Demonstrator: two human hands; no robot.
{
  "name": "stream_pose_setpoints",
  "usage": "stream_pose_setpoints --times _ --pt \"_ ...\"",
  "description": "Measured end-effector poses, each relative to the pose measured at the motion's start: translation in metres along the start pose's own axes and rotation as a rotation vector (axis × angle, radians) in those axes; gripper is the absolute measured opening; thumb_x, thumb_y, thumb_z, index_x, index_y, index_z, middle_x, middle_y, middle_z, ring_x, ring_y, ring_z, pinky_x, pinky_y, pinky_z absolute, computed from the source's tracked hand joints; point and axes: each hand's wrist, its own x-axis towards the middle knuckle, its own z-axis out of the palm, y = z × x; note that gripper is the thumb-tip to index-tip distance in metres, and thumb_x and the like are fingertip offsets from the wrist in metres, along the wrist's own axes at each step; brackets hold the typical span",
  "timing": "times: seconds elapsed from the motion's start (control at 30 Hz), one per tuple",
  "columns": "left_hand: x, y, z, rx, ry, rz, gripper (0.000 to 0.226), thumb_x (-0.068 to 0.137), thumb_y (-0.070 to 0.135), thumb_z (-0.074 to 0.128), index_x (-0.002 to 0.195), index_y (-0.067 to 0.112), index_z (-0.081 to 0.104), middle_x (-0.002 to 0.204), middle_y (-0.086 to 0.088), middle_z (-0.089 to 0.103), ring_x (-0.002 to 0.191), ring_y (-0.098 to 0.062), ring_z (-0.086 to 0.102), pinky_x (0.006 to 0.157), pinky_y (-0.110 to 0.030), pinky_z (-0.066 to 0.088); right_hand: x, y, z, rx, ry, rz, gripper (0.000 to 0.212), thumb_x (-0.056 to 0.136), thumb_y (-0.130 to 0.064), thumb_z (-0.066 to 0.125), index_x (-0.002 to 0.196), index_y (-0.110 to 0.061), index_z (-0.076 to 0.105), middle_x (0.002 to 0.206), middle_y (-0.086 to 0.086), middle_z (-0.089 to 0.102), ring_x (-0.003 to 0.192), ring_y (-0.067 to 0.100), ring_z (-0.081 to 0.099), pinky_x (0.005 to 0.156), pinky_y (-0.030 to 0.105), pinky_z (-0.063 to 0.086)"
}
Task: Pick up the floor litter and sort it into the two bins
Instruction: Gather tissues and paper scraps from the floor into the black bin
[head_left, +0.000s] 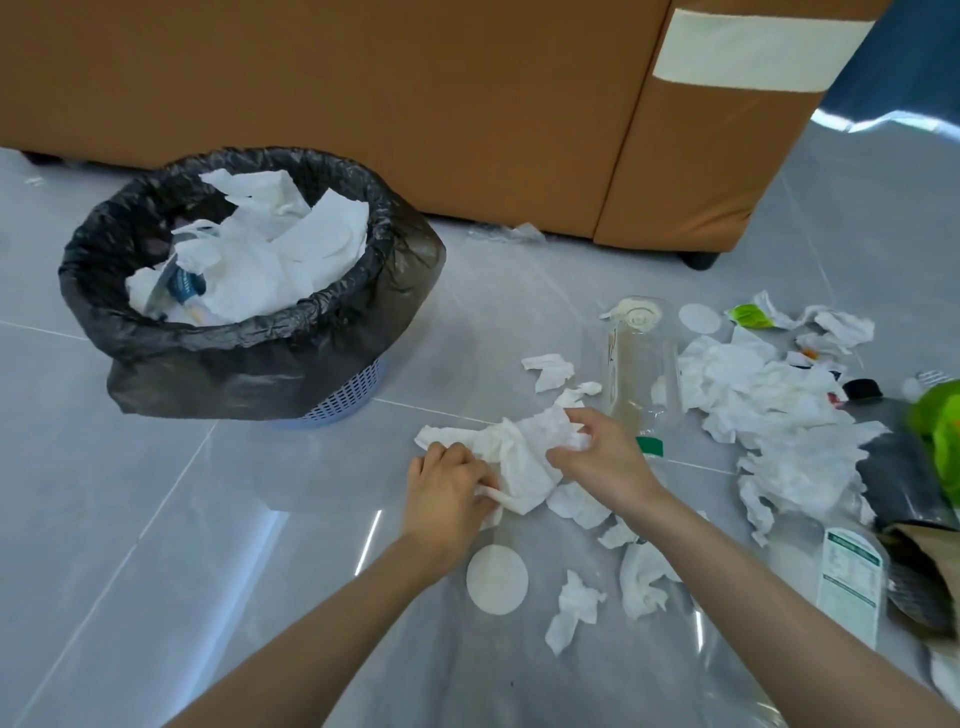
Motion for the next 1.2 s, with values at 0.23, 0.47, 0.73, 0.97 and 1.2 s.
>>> stream_pose_setpoints --times 0.23,0.47,0.73,0.97,1.2 --pt "-0.014 -0.006 -0.006 -0.189 0.037 0.049 0.012 0.08 0.016 0.066 0.091 0.02 0.068 0.106 0.007 0.062 0.106 -0.014 0.049 0.085 -0.02 0.037 0.001 0.007 0.021 -0.279 -0.15 -0.033 0.051 0.081 -0.03 0.071 0.127 -0.017 0.055 0.126 -0.001 0.057 0.118 0.016 0.051 0.084 0.017 0.033" --pt "-0.024 -0.011 -0.014 -0.38 0.053 -0.051 0.013 0.082 0.013 0.062 0.091 0.021 0.068 0.098 0.009 0.066 0.09 -0.01 0.059 0.072 -0.015 0.042 0.0 0.03 0.05 -0.367 -0.152 -0.077 0.017 0.08 -0.023 0.069 0.07 -0.025 0.055 0.091 0.009 0.059 0.074 0.016 0.051 0.063 0.018 0.034" --pt "-0.015 0.006 -0.072 -0.932 0.383 -0.086 0.014 0.08 -0.007 0.065 0.076 0.007 0.064 0.093 0.013 0.07 0.084 0.002 0.066 0.072 -0.011 0.05 -0.013 -0.035 0.02 0.112 0.111 -0.238 0.011 0.081 -0.009 0.059 0.079 -0.003 0.05 0.07 0.001 0.046 0.059 0.006 0.036 0.052 0.016 0.031" --pt "-0.005 0.011 -0.162 -1.11 0.661 -0.08 0.015 0.082 -0.006 0.06 0.084 0.009 0.066 0.094 0.009 0.072 0.088 -0.003 0.069 0.077 -0.019 0.055 -0.008 -0.128 0.013 0.18 0.157 -0.456 0.026 0.075 -0.011 0.063 0.066 -0.016 0.039 0.061 -0.004 0.036 0.056 0.007 0.03 0.051 0.022 0.025" --pt "0.005 -0.024 -0.211 -0.99 0.835 -0.195 0.023 0.087 0.005 0.053 0.09 0.021 0.069 0.095 0.012 0.069 0.094 -0.007 0.066 0.085 -0.03 0.055 0.012 -0.201 0.056 0.091 0.004 -0.565 0.021 0.081 -0.017 0.063 0.073 -0.017 0.043 0.069 -0.008 0.042 0.063 0.009 0.035 0.054 0.022 0.026"
